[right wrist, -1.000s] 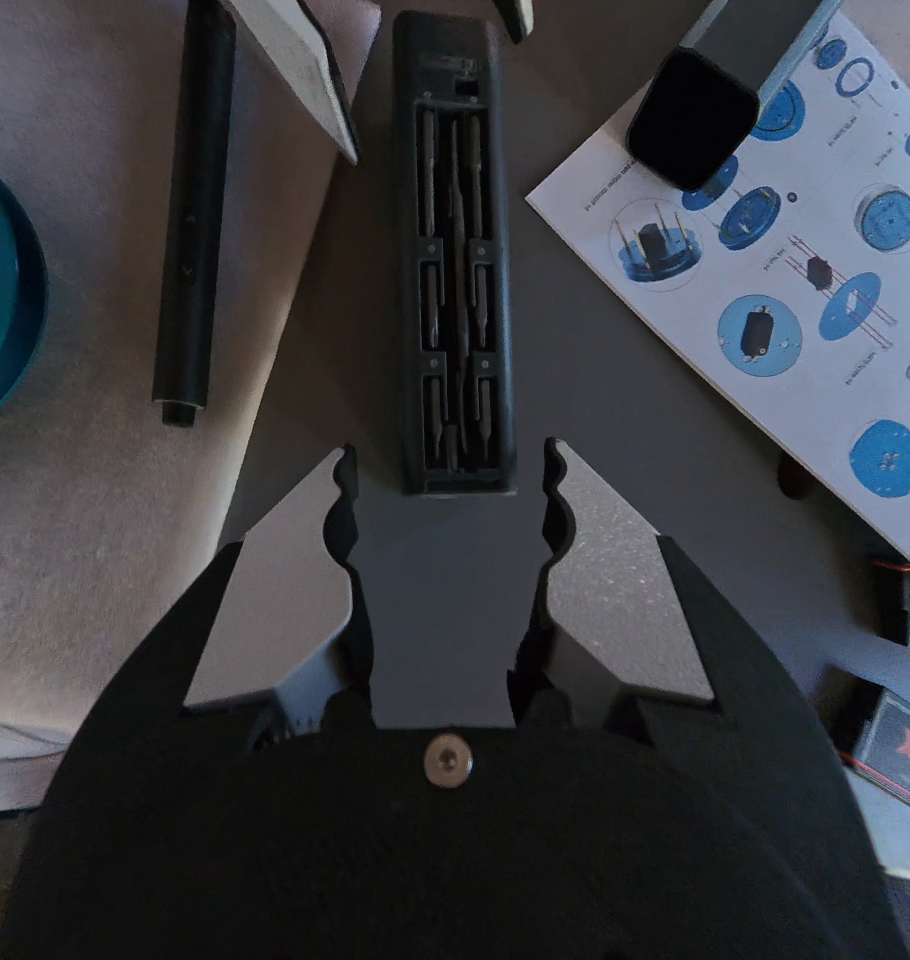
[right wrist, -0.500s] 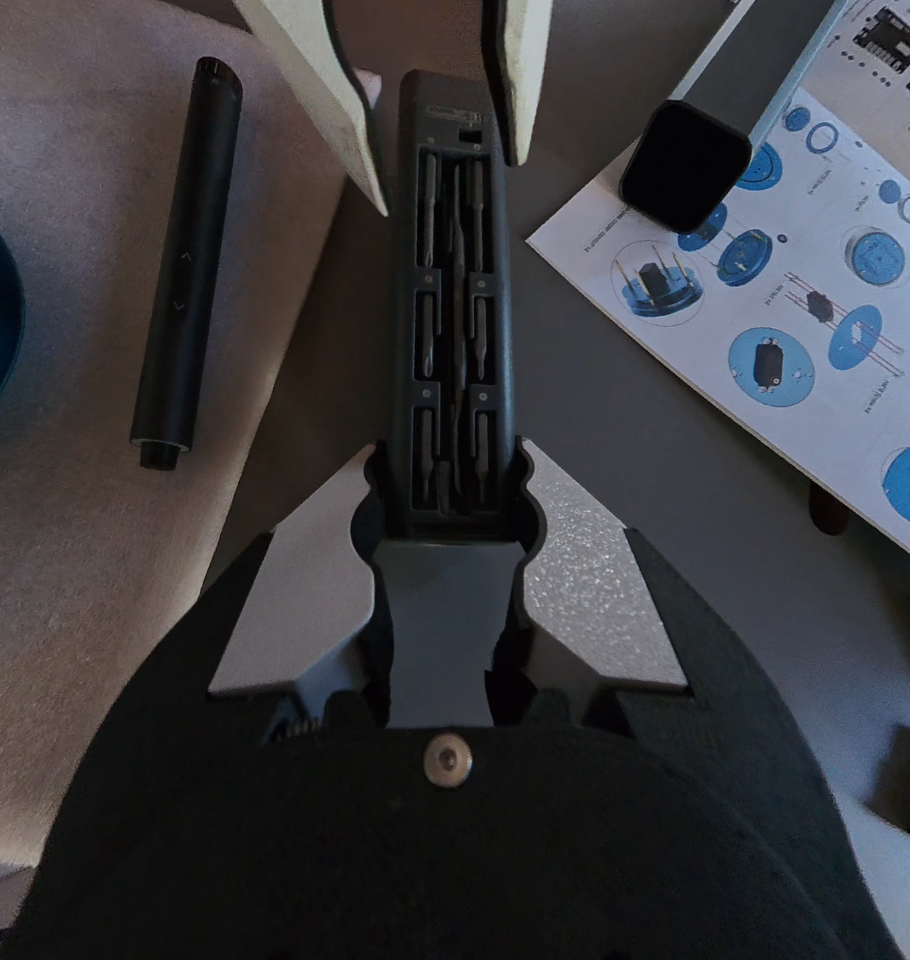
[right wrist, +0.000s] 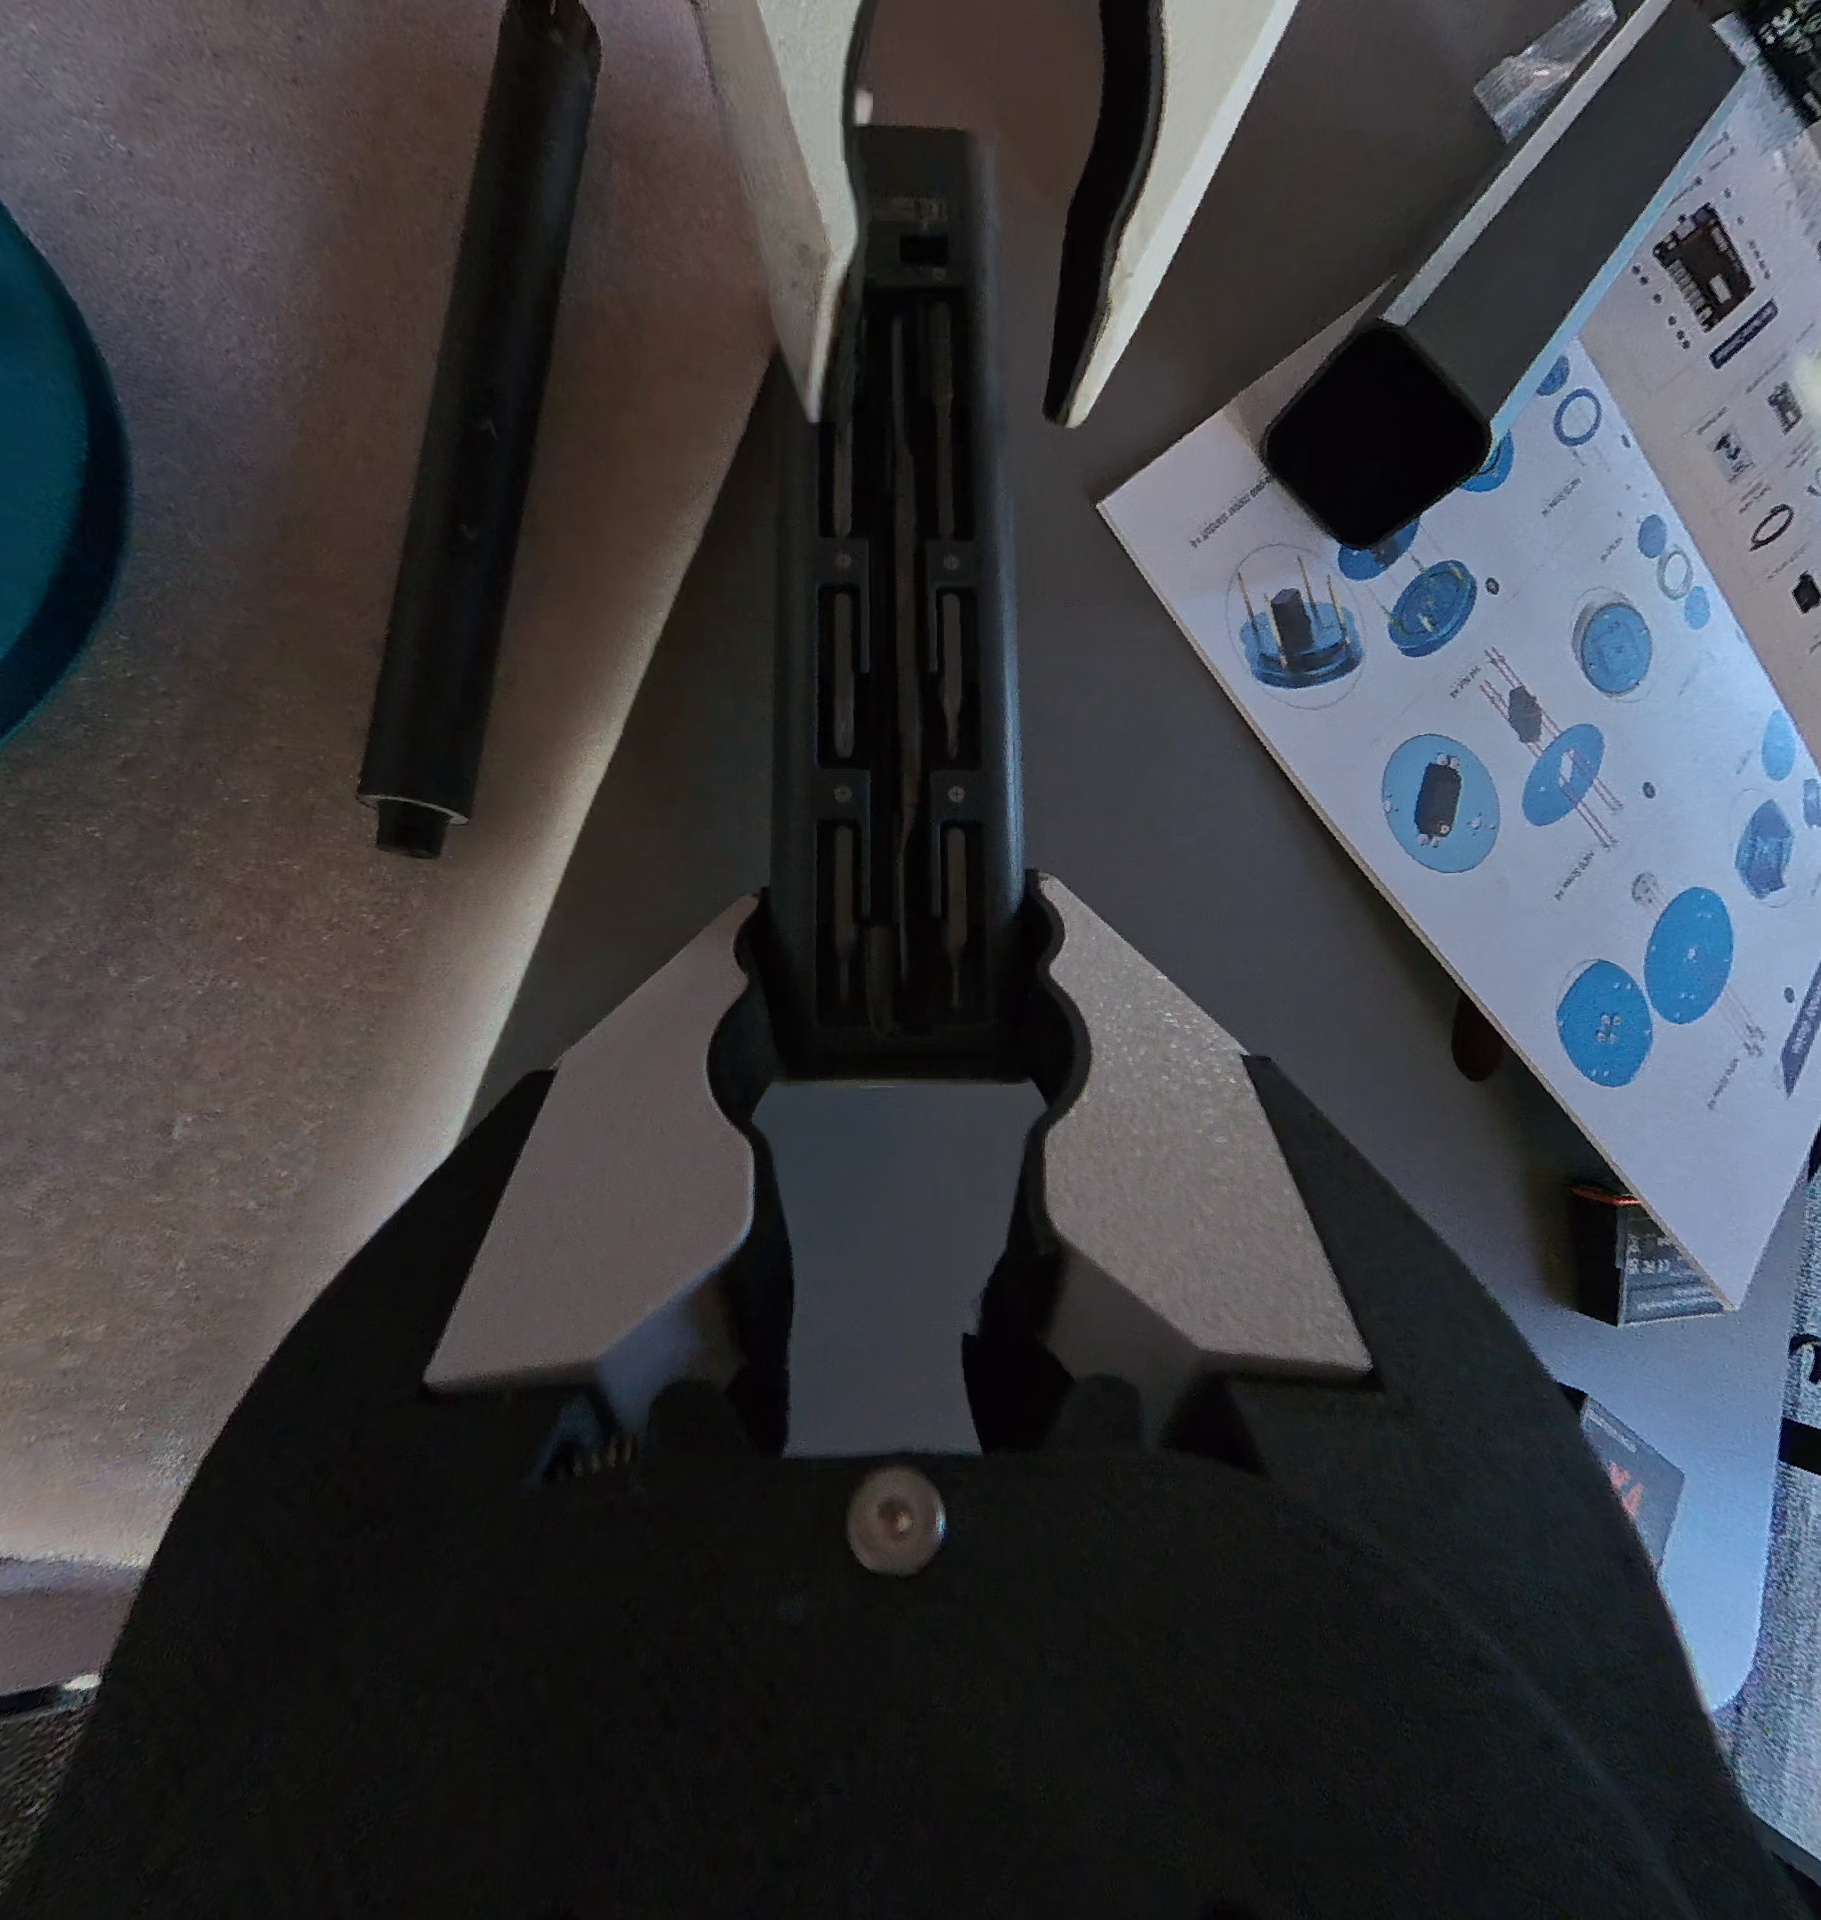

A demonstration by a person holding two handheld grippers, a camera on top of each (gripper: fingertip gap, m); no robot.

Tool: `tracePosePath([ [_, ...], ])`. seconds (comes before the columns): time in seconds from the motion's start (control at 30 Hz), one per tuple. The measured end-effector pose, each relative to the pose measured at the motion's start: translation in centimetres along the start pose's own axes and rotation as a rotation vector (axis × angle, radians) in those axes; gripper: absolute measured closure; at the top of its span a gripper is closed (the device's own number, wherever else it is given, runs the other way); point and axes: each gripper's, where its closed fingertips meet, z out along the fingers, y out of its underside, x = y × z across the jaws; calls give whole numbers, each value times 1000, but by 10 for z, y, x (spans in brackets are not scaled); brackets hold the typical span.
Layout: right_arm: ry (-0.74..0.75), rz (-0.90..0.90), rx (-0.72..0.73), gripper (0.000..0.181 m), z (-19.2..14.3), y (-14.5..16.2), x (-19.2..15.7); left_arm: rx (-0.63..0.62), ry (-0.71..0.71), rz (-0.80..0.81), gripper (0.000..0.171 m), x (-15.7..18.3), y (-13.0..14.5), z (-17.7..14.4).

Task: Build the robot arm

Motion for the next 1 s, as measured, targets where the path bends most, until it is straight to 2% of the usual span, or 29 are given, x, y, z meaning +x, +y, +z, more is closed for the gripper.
tracePosePath([
  [0.47, 20, -23, -14, 137, -5, -4, -1, 72, 105, -53, 139, 7, -2, 1],
  [1.0, -24, 4, -47, 137, 5, 7, -5, 38, 65, -34, 142, 3, 3, 5],
])
